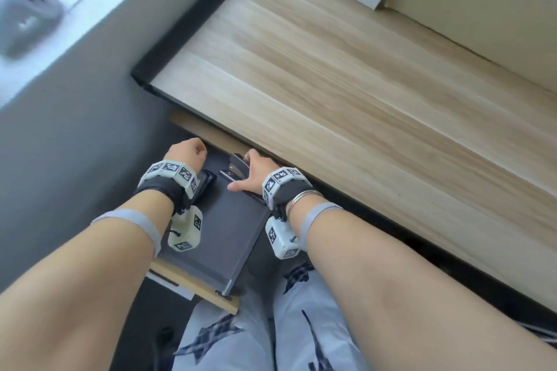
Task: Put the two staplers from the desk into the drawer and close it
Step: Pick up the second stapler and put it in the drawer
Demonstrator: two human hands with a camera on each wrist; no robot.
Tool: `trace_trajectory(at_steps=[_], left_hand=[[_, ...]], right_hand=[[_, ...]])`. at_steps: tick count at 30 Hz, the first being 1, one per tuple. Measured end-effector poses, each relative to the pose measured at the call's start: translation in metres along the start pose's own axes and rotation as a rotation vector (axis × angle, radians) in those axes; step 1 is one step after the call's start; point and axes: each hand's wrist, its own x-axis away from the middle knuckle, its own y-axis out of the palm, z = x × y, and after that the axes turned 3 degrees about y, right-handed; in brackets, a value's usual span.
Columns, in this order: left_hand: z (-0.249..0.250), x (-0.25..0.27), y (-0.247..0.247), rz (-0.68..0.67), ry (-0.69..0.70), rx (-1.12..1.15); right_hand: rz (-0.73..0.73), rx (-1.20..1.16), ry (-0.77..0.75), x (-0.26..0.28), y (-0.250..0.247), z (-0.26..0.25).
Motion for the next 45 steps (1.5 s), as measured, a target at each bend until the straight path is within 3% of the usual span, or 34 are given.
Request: trace_trajectory(at_steps=[6, 12, 20, 21, 27, 34, 41, 45], left_hand=[[-0.054, -0.004, 0.026, -0.084, -0.067, -0.012], [-0.090, -0.014, 0.063, -0.130, -0.116, 0.009], [-0.108, -0.025, 0.091, -0.164, -0.148, 0.067], [-0.123, -0.050, 0.110, -0.192, -0.174, 0.036], [-0.131, -0.054, 0.111, -0.165, -0.157, 0.046], [-0.143, -0.053, 0.122, -0.194, -0.161, 0.035], [-0.146, -0.040, 0.120, -0.201, -0.194, 0.044], [-0.144, -0.024, 0.114, -0.197, -0.223, 0.037]], right_hand=[[-0.045, 0.002, 0.221, -0.038, 0.057, 0.000], [0.026, -0.207, 0.446, -0.075, 0.096, 0.009], [0.095, -0.282, 0.569, -0.101, 0.130, 0.025], [0.070, -0.302, 0.621, -0.132, 0.153, 0.030], [0.177, -0.308, 0.652, -0.133, 0.162, 0.029], [0.186, -0.339, 0.663, -0.143, 0.181, 0.029], [0.093, -0.356, 0.640, -0.132, 0.165, 0.027], [0.056, -0.244, 0.578, -0.114, 0.144, 0.028]])
